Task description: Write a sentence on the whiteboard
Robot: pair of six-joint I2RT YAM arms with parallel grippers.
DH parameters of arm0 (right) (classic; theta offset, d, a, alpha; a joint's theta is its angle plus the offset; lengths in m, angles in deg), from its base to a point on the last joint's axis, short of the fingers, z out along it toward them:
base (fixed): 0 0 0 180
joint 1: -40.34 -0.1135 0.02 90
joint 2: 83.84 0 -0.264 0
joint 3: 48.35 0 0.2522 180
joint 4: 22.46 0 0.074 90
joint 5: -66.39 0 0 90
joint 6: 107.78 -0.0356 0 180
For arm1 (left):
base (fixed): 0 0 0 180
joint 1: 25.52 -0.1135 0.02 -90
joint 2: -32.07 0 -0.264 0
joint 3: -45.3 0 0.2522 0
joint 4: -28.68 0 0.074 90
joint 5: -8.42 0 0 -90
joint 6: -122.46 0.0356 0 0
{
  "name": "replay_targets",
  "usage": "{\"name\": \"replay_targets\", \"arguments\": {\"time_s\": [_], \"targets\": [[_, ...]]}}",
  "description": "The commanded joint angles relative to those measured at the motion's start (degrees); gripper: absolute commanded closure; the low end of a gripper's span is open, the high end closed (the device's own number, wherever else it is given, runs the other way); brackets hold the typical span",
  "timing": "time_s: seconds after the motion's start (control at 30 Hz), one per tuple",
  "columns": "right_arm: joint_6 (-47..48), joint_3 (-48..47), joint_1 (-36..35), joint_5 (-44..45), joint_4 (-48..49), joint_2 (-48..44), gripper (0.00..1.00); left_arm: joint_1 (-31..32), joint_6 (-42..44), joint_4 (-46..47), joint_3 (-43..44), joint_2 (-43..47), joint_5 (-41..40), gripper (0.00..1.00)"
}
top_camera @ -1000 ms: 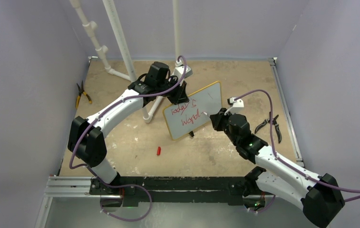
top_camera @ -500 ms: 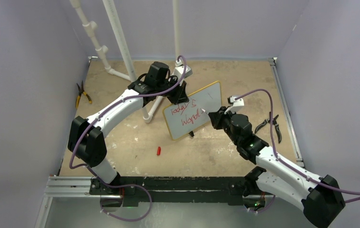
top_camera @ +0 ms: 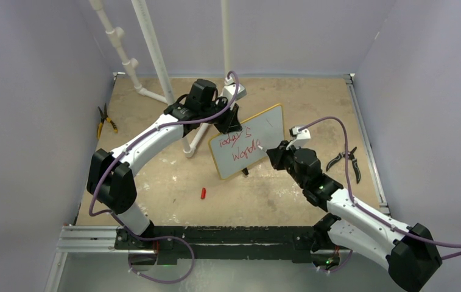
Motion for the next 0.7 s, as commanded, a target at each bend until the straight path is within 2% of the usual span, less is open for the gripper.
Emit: {"name": "replay_targets", "arguments": {"time_s": [0.0,0.67], "targets": [[-0.81,0.25,0.23,-0.53,0.2,0.61,1.0,0.01,1.26,0.51,0.47,-0.17,0.5,1.0],[-2.72,-0.31,0.23,1.82,-0.85,2.21,1.0,0.0,1.26,0.51,0.37,0.06,0.54,1.0]]}}
